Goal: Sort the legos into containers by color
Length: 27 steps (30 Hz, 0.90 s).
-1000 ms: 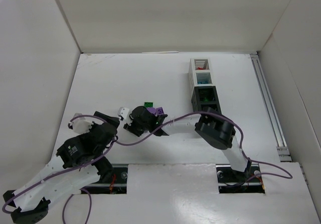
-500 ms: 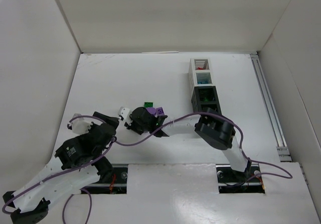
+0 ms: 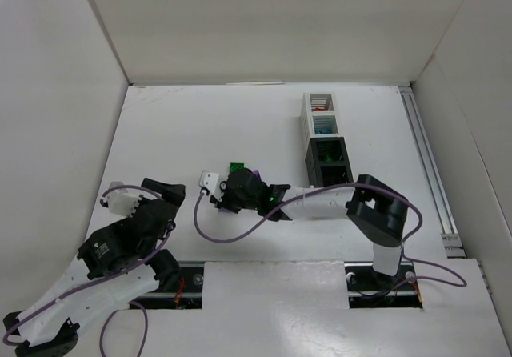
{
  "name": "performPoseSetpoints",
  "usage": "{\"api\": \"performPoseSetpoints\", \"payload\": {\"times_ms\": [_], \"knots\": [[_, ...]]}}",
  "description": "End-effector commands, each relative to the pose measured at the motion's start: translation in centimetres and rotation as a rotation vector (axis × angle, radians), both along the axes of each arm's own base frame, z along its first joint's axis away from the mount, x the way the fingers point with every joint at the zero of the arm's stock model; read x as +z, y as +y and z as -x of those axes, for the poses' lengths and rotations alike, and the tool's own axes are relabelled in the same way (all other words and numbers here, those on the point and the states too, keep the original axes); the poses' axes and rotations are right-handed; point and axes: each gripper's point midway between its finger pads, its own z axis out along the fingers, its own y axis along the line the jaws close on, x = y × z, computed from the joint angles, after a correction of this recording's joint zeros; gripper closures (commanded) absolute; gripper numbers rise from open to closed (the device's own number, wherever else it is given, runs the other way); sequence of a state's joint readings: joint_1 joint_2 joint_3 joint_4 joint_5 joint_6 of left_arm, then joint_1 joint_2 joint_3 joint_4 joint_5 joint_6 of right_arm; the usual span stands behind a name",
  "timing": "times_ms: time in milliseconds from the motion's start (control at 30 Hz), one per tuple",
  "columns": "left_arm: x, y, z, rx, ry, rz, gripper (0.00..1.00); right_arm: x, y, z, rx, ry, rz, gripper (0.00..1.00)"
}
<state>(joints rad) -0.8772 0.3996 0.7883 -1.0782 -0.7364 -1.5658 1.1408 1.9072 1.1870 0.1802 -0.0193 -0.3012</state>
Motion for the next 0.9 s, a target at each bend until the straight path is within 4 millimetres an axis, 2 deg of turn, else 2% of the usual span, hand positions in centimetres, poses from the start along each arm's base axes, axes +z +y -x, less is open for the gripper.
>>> {"api": "performPoseSetpoints", "payload": {"times_ms": [0, 67, 100, 133, 200, 233, 267, 300, 333, 367, 400, 433, 467, 500, 567, 600, 633, 667, 700, 733, 767, 833, 867], "knots": [[2.2, 0.3, -0.5, 0.007, -0.068, 0.007, 0.00, 6.7, 0.3, 0.1, 0.039, -0.094, -0.149, 0.95], [2.1, -0.1, -0.8, 0.007, -0.061, -0.002, 0.00, 7.7, -1.1, -0.8, 0.025, -0.106, -0.160, 0.97], [1.9, -0.2, -0.9, 0.001, -0.052, -0.022, 0.00, 8.3, -2.3, -2.0, -0.001, -0.110, -0.170, 0.97], [2.2, -0.4, -1.1, -0.004, -0.056, -0.024, 0.00, 9.4, -4.2, -2.5, -0.027, -0.122, -0.186, 0.97], [2.0, -1.4, -1.7, -0.020, -0.041, -0.047, 0.00, 10.8, -6.8, -3.6, -0.049, -0.142, -0.211, 0.97], [2.1, -1.8, -2.0, -0.027, -0.041, -0.058, 0.00, 12.2, -10.0, -5.0, -0.101, -0.164, -0.216, 0.97], [2.4, -2.1, -2.3, -0.047, -0.046, -0.083, 0.00, 12.8, -11.7, -5.6, -0.129, -0.180, -0.212, 0.97], [2.7, -3.4, -3.1, -0.069, -0.056, -0.085, 0.00, 13.4, -13.5, -6.4, -0.172, -0.195, -0.200, 0.97], [2.8, -4.1, -3.6, -0.092, -0.061, -0.098, 0.00, 12.7, -16.6, -7.5, -0.244, -0.171, -0.146, 0.97], [3.0, -4.6, -4.0, -0.108, -0.070, -0.114, 0.00, 14.6, -18.8, -7.9, -0.276, -0.221, -0.142, 0.97], [3.5, -6.2, -4.8, -0.164, -0.084, -0.132, 0.00, 14.8, -20.9, -8.5, -0.337, -0.232, -0.111, 0.97], [3.4, -6.9, -5.2, -0.185, -0.083, -0.149, 0.00, 14.6, -22.8, -8.7, -0.382, -0.226, -0.087, 0.97], [4.1, -7.5, -5.7, -0.194, -0.095, -0.155, 0.00, 13.9, -26.0, -9.4, -0.437, -0.223, -0.027, 0.97], [4.2, -8.1, -6.1, -0.211, -0.094, -0.166, 0.00, 15.1, -27.9, -9.5, -0.483, -0.242, -0.037, 0.97], [3.7, -9.2, -7.5, -0.224, -0.068, -0.218, 0.00, 14.3, -31.9, -10.0, -0.558, -0.225, 0.023, 0.97], [4.2, -9.7, -8.1, -0.234, -0.071, -0.226, 0.00, 14.3, -33.0, -10.2, -0.569, -0.230, 0.039, 0.97], [3.6, -11.3, -9.1, -0.275, -0.053, -0.232, 0.00, 14.3, -33.8, -10.6, -0.584, -0.234, 0.044, 0.97], [3.0, -12.0, -9.7, -0.307, -0.039, -0.241, 0.00, 13.6, -34.0, -10.4, -0.562, -0.213, 0.049, 0.97], [2.9, -11.6, -11.0, -0.330, -0.034, -0.281, 0.00, 13.4, -35.2, -10.7, -0.588, -0.199, 0.052, 0.97], [2.7, -12.1, -11.8, -0.356, -0.025, -0.275, 0.00, 12.5, -35.5, -11.1, -0.578, -0.187, 0.074, 0.97], [1.2, -13.5, -12.7, -0.426, 0.013, -0.257, 0.00, 12.2, -35.4, -11.2, -0.562, -0.169, 0.066, 0.97], [1.1, -13.2, -14.8, -0.440, 0.025, -0.267, 0.04, 11.6, -36.4, -11.9, -0.563, -0.159, 0.081, 0.97], [-0.4, -13.4, -15.5, -0.459, 0.070, -0.298, 0.05, 11.7, -36.5, -12.2, -0.561, -0.155, 0.074, 0.97]]}}
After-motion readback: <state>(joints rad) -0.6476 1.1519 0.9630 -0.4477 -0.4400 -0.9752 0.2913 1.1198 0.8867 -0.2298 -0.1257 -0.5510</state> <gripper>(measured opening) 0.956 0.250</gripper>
